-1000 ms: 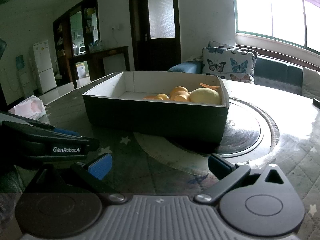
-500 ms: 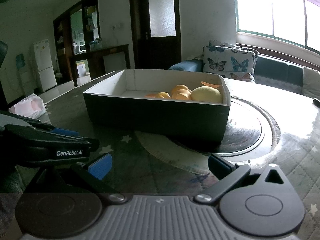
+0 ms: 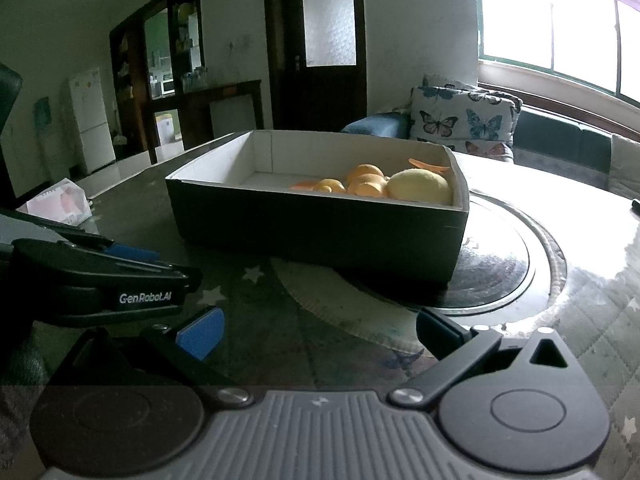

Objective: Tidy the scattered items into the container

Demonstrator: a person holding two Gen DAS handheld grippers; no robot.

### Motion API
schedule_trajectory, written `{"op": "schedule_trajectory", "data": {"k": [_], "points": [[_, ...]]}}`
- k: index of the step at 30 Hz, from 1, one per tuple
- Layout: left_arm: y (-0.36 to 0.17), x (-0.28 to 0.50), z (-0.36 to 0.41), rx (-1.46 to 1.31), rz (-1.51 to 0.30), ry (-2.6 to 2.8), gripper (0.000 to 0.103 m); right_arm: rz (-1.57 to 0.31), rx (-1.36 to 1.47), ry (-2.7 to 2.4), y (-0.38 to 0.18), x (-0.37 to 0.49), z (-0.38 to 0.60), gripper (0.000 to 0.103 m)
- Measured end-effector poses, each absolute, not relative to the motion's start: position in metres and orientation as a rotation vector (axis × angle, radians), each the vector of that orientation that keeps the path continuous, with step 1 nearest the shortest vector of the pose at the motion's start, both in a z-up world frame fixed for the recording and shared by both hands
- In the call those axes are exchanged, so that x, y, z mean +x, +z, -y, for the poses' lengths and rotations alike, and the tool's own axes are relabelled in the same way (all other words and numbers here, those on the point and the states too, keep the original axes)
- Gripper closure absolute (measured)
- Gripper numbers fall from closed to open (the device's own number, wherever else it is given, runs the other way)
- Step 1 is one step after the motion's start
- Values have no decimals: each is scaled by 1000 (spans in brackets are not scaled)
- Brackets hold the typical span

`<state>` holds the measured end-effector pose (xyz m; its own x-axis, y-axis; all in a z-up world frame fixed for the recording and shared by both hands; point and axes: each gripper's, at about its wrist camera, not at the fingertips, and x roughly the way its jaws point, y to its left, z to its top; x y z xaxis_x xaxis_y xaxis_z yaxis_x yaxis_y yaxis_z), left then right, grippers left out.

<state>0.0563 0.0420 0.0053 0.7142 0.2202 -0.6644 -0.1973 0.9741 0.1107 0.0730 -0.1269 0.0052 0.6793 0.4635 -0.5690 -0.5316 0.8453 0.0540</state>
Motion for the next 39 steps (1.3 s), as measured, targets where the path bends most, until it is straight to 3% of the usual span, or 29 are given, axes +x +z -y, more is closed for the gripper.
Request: {"op": "schedule_trajectory", "data": {"k": [39], "points": [[8, 89, -48, 32, -766, 242, 66, -635, -131, 542, 10, 111, 119, 0]]}}
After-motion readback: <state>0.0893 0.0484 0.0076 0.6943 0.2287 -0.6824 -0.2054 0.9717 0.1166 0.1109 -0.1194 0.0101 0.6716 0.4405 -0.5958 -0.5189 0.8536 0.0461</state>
